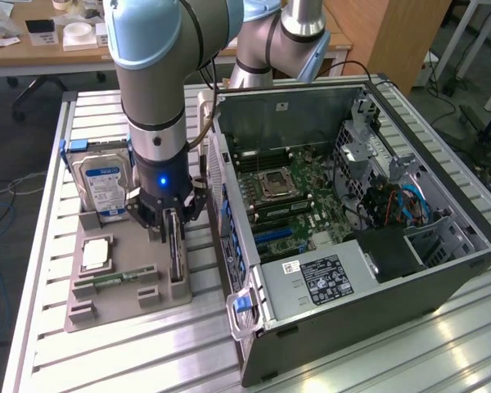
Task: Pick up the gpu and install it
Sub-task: 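Pick up the gpu and move the gpu toward the slot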
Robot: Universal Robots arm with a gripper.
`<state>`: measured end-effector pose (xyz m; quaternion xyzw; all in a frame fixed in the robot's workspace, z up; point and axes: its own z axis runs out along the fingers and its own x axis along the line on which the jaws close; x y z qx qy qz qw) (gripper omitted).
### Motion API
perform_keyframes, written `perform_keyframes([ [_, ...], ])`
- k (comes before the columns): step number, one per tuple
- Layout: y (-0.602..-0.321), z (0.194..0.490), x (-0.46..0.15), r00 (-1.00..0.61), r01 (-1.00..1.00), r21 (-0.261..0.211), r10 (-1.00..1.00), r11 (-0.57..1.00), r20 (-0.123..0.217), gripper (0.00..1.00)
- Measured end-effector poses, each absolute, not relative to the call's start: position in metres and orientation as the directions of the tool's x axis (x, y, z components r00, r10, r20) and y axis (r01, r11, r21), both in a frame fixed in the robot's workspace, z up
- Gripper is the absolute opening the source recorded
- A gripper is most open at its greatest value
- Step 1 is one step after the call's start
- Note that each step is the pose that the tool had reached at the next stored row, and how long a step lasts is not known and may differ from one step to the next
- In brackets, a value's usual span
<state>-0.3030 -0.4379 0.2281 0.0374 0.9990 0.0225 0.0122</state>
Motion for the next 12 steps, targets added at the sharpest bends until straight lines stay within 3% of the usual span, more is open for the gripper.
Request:
perform_keyframes([
  [2,-0.4379,0.2281,-0.3030,-0.997,0.074,0.046,0.075,0.996,-0.023,0.40],
  [3,-0.4379,0.2281,-0.3030,-0.997,0.074,0.046,0.075,0.996,-0.023,0.33],
  [12,-0.4379,0.2281,-0.3030,-0.997,0.074,0.046,0.075,0.996,-0.023,0.32],
])
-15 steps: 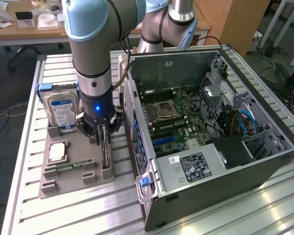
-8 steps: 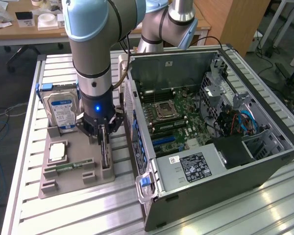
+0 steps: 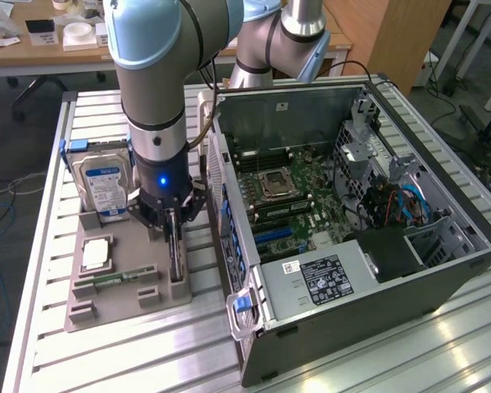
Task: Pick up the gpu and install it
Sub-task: 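Pick up the gpu and move the gpu toward the slot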
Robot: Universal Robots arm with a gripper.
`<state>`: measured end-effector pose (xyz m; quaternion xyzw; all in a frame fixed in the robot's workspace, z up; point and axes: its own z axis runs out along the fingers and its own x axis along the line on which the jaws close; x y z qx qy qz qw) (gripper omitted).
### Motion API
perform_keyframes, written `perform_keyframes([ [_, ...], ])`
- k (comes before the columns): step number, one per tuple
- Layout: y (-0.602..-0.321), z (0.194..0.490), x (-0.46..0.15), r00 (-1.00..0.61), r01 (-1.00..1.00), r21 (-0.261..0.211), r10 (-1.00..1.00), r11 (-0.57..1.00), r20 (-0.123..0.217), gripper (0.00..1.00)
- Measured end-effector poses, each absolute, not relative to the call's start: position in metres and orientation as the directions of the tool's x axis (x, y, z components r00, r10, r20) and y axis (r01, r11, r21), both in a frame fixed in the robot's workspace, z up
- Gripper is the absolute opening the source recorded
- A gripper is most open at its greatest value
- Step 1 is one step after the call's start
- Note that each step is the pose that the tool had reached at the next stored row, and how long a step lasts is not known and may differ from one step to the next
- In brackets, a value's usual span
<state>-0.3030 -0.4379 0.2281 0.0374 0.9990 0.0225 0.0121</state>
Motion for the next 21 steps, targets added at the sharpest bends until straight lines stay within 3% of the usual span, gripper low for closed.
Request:
perform_keyframes([
  [1,-0.4379,0.2281,-0.3030,-0.997,0.074,0.046,0.075,0.996,-0.023,0.27],
  [21,-0.4379,0.2300,-0.3030,-0.997,0.074,0.046,0.075,0.996,-0.023,0.27],
])
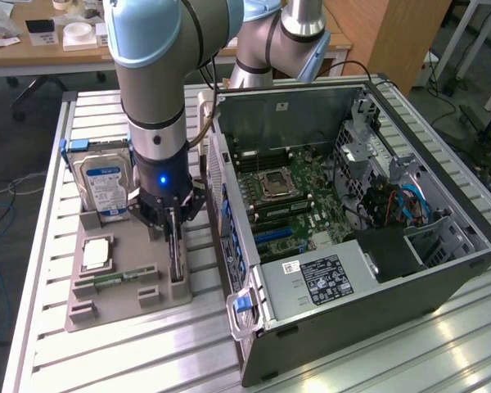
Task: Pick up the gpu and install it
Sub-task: 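Pick up the gpu and move the gpu toward the slot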
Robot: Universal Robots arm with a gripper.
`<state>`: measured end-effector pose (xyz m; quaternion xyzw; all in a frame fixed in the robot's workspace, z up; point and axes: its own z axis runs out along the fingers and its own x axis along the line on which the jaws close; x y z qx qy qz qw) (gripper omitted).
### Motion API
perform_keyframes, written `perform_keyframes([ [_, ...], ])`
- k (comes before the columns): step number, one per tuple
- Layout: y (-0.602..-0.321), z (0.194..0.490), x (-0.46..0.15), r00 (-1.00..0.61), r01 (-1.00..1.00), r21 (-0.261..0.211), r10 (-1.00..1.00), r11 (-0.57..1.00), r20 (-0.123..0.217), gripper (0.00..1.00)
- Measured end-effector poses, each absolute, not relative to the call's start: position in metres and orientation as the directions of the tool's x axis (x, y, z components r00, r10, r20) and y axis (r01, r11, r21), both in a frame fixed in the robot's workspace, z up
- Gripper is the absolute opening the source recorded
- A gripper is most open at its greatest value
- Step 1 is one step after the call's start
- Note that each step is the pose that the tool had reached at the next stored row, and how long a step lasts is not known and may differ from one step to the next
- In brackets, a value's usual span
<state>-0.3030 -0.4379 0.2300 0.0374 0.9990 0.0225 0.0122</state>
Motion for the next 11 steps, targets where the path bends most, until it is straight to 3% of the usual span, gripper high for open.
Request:
perform_keyframes([
  [11,-0.438,0.256,-0.303,-0.997,0.074,0.046,0.075,0.996,-0.023,0.27],
])
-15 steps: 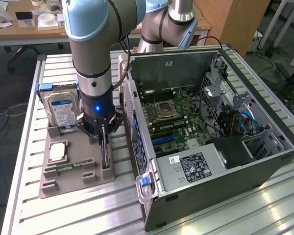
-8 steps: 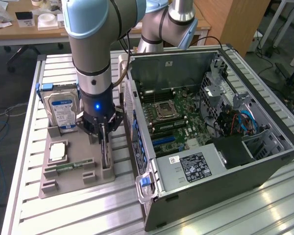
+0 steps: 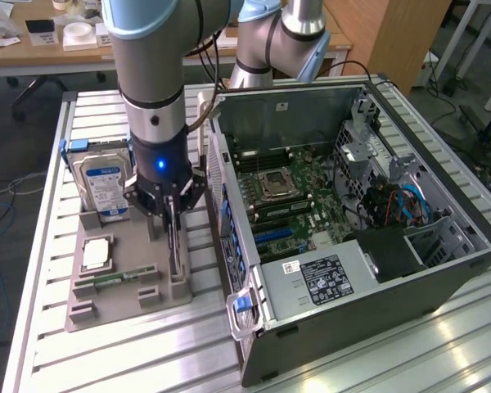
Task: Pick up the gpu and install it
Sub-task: 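Pick up the gpu and move the gpu toward the slot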
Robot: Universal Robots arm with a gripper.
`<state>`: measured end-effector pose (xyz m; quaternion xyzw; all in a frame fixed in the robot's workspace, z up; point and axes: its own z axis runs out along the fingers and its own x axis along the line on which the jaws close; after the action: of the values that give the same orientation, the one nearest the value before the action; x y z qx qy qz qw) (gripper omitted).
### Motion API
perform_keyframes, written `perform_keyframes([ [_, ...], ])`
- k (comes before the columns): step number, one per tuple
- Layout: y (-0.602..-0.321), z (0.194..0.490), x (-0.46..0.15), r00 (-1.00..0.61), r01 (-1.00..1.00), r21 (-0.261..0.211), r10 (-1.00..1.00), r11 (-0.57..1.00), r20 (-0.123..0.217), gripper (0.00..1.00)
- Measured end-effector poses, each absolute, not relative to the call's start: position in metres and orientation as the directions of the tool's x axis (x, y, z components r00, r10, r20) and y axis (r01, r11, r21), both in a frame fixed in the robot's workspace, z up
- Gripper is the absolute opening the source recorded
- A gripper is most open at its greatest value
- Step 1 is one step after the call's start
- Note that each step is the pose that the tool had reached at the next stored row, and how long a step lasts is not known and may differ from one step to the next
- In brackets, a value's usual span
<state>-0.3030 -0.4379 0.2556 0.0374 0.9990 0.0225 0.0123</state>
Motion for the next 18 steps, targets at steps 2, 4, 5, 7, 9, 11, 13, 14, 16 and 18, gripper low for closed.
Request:
perform_keyframes([
  [2,-0.438,0.261,-0.303,-0.997,0.074,0.046,0.075,0.996,-0.023,0.27],
  [4,-0.438,0.267,-0.303,-0.997,0.074,0.046,0.075,0.996,-0.023,0.27],
  [5,-0.438,0.270,-0.303,-0.997,0.074,0.046,0.075,0.996,-0.023,0.27],
  [7,-0.438,0.275,-0.303,-0.997,0.074,0.046,0.075,0.996,-0.023,0.27],
  [9,-0.438,0.281,-0.303,-0.997,0.074,0.046,0.075,0.996,-0.023,0.27],
  [11,-0.438,0.286,-0.303,-0.997,0.074,0.046,0.075,0.996,-0.023,0.27],
  [13,-0.438,0.292,-0.303,-0.997,0.074,0.046,0.075,0.996,-0.023,0.27],
  [14,-0.438,0.295,-0.303,-0.997,0.074,0.046,0.075,0.996,-0.023,0.27],
  [16,-0.438,0.300,-0.303,-0.997,0.074,0.046,0.075,0.996,-0.023,0.27],
  [18,-0.438,0.305,-0.303,-0.997,0.074,0.046,0.075,0.996,-0.023,0.27],
])
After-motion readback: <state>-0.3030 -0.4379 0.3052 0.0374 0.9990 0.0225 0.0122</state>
